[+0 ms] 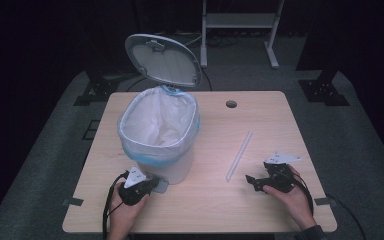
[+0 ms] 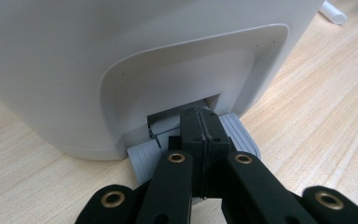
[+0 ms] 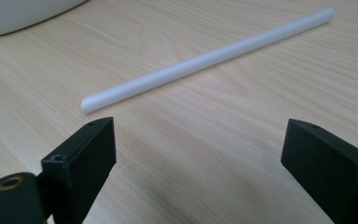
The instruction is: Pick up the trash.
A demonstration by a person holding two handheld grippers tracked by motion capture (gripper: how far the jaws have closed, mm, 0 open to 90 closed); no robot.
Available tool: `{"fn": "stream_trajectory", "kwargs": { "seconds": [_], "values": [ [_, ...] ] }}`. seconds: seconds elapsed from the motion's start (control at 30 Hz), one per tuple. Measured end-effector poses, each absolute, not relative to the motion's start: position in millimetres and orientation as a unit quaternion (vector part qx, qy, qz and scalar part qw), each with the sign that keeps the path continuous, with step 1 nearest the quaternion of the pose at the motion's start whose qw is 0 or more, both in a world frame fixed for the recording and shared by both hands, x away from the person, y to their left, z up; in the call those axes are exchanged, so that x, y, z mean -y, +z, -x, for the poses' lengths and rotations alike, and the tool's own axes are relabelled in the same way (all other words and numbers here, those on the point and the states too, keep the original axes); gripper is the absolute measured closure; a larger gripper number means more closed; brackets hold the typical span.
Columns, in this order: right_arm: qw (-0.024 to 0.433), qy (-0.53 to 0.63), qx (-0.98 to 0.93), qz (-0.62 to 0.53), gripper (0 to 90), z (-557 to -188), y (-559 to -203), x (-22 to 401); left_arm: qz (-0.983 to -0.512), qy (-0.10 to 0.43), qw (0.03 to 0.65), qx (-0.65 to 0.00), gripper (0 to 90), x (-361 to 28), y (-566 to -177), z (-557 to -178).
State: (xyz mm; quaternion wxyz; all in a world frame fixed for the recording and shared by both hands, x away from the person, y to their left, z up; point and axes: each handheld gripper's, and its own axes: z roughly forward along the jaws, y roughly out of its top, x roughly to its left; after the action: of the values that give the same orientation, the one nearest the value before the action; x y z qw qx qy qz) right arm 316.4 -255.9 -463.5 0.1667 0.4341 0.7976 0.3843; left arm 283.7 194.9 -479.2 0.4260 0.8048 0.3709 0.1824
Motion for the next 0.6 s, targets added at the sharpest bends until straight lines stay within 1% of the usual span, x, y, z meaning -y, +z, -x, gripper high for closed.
{"fn": "stream_trajectory", "kwargs": {
  "seconds": [0.03,0.6],
  "values": [
    [0.166,0.388,-0.795,-0.435,14.8,-316.6,-463.0,254.9,-0.806,0.185,0.424,-0.370,90.0,-194.5,-479.2,-283.3],
    [0.162,0.390,-0.802,-0.423,14.6,-326.2,-461.4,231.5,-0.803,0.179,0.429,-0.372,90.0,-195.5,-479.4,-284.4]
  ]
}}
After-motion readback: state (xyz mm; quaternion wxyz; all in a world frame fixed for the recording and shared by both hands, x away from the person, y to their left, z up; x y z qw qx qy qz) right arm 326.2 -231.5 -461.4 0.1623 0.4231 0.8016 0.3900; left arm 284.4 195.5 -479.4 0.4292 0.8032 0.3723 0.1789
